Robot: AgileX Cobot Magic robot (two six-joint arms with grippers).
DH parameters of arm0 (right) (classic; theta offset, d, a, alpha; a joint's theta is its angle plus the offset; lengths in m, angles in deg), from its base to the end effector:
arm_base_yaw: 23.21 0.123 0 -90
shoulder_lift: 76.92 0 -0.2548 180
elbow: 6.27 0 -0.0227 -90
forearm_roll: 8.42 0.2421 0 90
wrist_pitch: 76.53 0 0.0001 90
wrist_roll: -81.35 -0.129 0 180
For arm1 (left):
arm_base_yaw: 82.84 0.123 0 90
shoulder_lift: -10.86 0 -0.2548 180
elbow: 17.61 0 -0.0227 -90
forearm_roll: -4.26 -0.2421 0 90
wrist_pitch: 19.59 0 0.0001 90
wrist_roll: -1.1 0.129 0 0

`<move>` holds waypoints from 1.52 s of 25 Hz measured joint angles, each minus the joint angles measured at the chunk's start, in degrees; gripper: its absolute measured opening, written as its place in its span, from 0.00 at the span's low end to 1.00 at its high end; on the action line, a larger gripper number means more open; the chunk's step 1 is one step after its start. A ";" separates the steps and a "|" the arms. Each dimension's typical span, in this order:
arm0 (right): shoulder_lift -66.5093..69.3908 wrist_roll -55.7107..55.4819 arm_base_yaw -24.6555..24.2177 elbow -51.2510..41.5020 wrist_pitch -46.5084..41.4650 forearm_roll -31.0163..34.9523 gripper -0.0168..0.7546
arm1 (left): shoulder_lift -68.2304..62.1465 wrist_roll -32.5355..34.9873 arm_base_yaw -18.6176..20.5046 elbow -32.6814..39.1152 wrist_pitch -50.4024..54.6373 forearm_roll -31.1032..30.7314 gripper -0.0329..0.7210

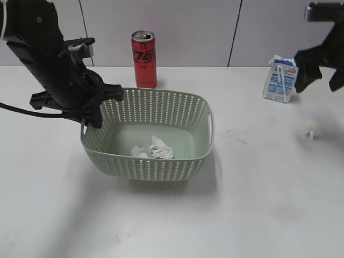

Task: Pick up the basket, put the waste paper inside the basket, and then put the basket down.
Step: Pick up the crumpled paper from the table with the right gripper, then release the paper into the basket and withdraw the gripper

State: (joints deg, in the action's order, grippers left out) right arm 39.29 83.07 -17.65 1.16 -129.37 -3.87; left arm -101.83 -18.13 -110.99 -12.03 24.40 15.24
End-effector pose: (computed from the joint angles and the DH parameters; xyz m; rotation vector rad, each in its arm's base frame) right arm 0.3871 0.0459 0.1730 -0.1259 2.8184 0.1155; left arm 0.3113 -0.1860 0.1420 0.0555 2.8951 -0.3865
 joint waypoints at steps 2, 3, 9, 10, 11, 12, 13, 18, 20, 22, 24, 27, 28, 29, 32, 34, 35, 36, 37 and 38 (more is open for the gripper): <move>3.04 -0.12 -1.82 -1.42 0.88 -1.00 0.79 | 0.00 0.00 0.00 0.00 0.00 0.00 0.09; 4.80 -0.19 -2.38 -1.66 1.31 -1.76 0.79 | 0.00 0.00 0.00 0.00 0.00 0.00 0.09; 13.27 -0.52 -2.69 -1.90 4.27 -4.56 0.79 | 0.00 0.00 0.00 0.00 0.06 0.00 0.09; 14.37 -0.52 -2.69 -1.90 4.35 -4.56 0.79 | 0.00 0.00 0.00 0.00 0.06 0.00 0.09; 15.34 -0.52 -2.69 -1.90 4.35 -4.56 0.79 | 0.00 0.00 0.00 0.00 0.18 0.00 0.09; 16.00 -0.52 -2.69 -1.90 4.28 -4.56 0.79 | 0.00 0.00 0.00 0.00 0.18 0.00 0.09; 16.56 -0.61 -2.69 -1.90 4.04 -4.56 0.78 | 0.00 0.00 0.00 0.00 0.18 -0.02 0.09; 16.54 -2.65 -2.69 -1.90 3.79 -4.56 0.30 | 0.00 0.00 0.00 0.00 0.40 -0.02 0.09; 15.68 -2.92 -2.64 -1.95 3.79 -4.56 0.13 | 0.00 0.00 0.00 0.00 0.40 -0.02 0.09; 13.41 -2.92 -2.32 -1.95 3.74 -4.14 0.07 | 0.00 0.00 0.00 0.00 0.40 -0.02 0.09; 10.02 -2.92 -1.52 -1.95 3.46 -4.06 0.05 | 0.00 0.00 0.00 0.00 0.40 -0.02 0.09; 3.42 -2.55 2.29 -1.95 2.29 -3.71 0.05 | 0.00 0.00 0.00 0.00 0.40 -0.02 0.09; 0.96 -1.73 4.62 -1.95 1.58 -2.97 0.04 | 0.00 0.00 0.00 0.00 0.40 -0.02 0.09; -1.45 -0.50 6.92 -1.95 0.94 -1.90 0.04 | 0.00 0.00 0.00 0.00 0.40 -0.02 0.09; -7.05 2.16 16.91 -1.95 0.65 2.17 0.04 | 0.00 0.00 0.00 0.00 0.40 -0.02 0.09; -8.95 3.67 23.03 -1.95 1.28 4.00 0.04 | 0.00 0.00 0.00 0.00 0.40 -0.02 0.09; -9.32 4.17 26.02 -1.95 1.72 4.71 0.05 | 0.00 0.00 0.00 0.00 0.40 -0.02 0.09; -9.33 4.44 28.15 -1.95 2.08 5.19 0.06 | 0.00 0.00 0.00 0.00 0.40 -0.02 0.09; -9.18 4.62 30.16 -1.95 2.47 5.57 0.10 | 0.00 0.00 0.00 0.00 0.45 -0.02 0.09; -8.78 4.67 31.63 -1.95 2.72 5.82 0.17 | 0.00 0.00 0.00 0.00 0.45 -0.02 0.09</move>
State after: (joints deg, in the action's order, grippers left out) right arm 30.51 87.74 13.98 -0.78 -126.64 1.95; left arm -101.83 -18.13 -110.99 -12.03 24.85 15.22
